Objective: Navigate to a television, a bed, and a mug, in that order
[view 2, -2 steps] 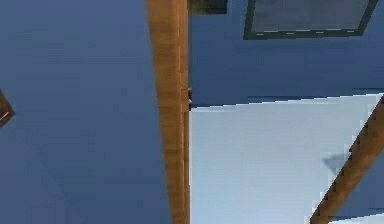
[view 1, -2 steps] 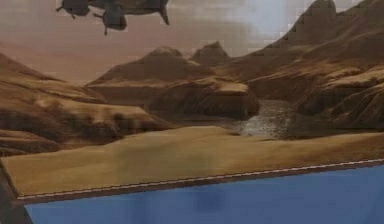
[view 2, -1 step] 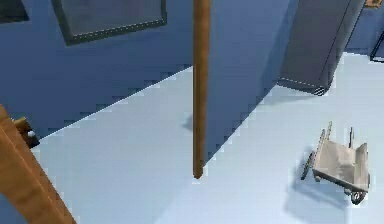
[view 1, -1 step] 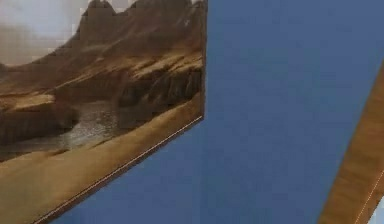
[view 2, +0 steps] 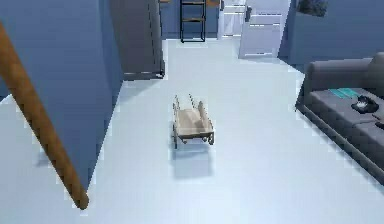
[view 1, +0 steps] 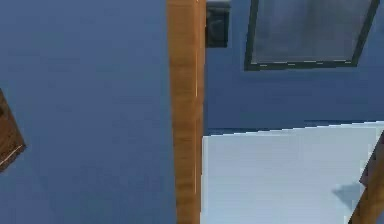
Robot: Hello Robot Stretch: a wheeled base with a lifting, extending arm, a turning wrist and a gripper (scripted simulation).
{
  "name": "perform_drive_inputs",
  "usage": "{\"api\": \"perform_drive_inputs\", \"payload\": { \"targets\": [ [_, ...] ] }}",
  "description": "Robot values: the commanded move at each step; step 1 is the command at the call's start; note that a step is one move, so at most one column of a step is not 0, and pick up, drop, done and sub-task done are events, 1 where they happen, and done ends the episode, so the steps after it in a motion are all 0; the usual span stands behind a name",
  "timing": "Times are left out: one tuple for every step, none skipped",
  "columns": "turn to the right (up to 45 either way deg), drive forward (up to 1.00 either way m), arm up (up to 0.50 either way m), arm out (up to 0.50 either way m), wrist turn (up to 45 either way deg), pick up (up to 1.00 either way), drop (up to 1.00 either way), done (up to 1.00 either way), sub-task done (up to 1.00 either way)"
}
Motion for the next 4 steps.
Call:
{"api": "perform_drive_inputs", "payload": {
  "targets": [
    [45.0, 0.00, 0.00, 0.00, 0.0, 0.00, 0.00, 0.00, 0.00],
    [36.0, 0.00, 0.00, 0.00, 0.0, 0.00, 0.00, 0.00, 0.00],
    [0.0, 0.15, 0.00, 0.00, 0.0, 0.00, 0.00, 0.00, 0.00],
    [-33.0, 0.00, 0.00, 0.00, 0.0, 0.00, 0.00, 0.00, 0.00]
  ]
}}
